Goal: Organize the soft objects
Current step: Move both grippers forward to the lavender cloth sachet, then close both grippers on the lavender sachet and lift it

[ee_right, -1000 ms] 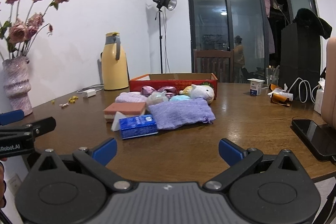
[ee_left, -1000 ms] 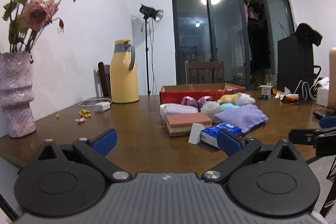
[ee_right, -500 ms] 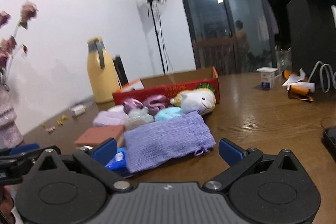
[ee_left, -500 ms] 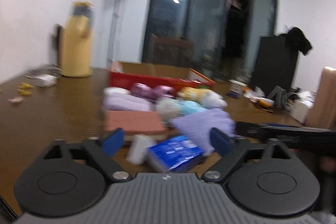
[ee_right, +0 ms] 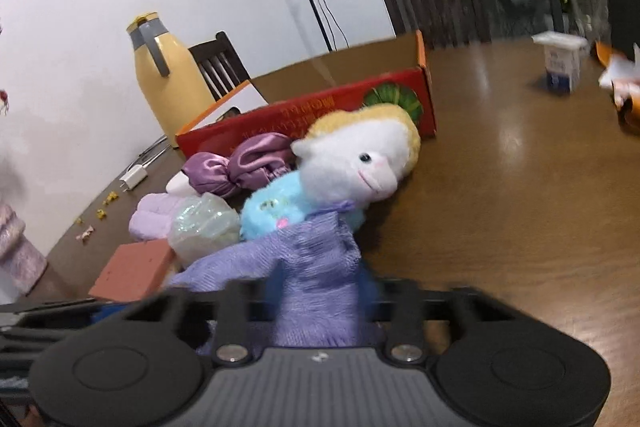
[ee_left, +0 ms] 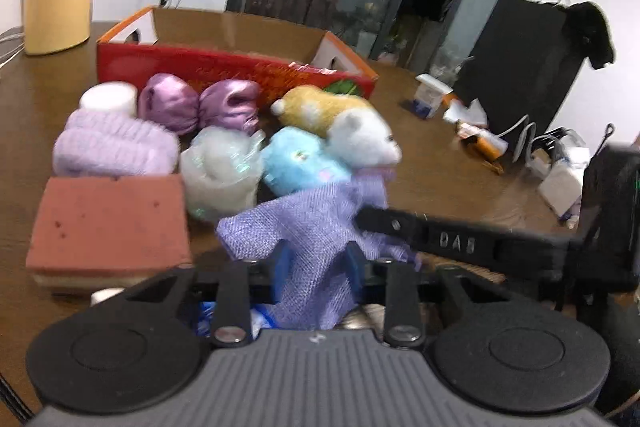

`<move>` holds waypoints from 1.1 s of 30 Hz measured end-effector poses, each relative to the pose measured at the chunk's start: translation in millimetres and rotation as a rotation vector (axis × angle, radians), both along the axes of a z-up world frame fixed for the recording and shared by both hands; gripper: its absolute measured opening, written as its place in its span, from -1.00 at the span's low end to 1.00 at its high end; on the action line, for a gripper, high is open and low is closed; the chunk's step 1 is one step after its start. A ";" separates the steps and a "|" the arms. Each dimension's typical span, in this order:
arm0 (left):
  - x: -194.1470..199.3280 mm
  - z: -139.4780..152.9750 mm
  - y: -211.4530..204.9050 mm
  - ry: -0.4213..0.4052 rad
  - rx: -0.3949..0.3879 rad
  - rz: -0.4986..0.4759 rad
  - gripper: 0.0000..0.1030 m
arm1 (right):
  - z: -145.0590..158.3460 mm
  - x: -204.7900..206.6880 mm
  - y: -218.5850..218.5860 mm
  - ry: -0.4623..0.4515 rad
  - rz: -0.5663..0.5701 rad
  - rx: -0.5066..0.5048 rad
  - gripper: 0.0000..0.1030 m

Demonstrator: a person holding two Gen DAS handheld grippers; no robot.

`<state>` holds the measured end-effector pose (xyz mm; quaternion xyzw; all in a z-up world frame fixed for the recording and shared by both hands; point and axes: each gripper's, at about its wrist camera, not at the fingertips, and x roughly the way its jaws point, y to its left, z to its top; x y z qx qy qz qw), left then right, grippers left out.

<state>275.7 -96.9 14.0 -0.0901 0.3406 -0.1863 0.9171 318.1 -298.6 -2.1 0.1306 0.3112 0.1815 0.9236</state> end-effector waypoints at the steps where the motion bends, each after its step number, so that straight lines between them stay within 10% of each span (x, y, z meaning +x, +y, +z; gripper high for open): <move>1: -2.5 3.5 -0.8 -0.014 -0.018 -0.027 -0.70 | 1.4 -7.6 -2.4 -0.012 0.003 0.011 -0.84; 10: -88.0 12.4 6.1 -0.115 -0.034 -0.139 -0.65 | 15.6 -120.7 -3.6 -0.084 -0.045 -0.018 -0.88; 15: -124.9 -11.7 18.2 -0.091 0.010 -0.091 0.07 | -3.9 -152.2 -16.8 -0.057 -0.136 -0.020 -0.77; 24: -102.4 -23.0 6.8 -0.103 0.042 -0.029 0.23 | -7.8 -171.6 -18.9 -0.122 -0.235 0.009 -0.09; 33: -64.5 -27.5 5.8 -0.068 0.006 -0.010 0.28 | -25.0 -141.4 15.8 -0.150 -0.256 -0.278 -0.23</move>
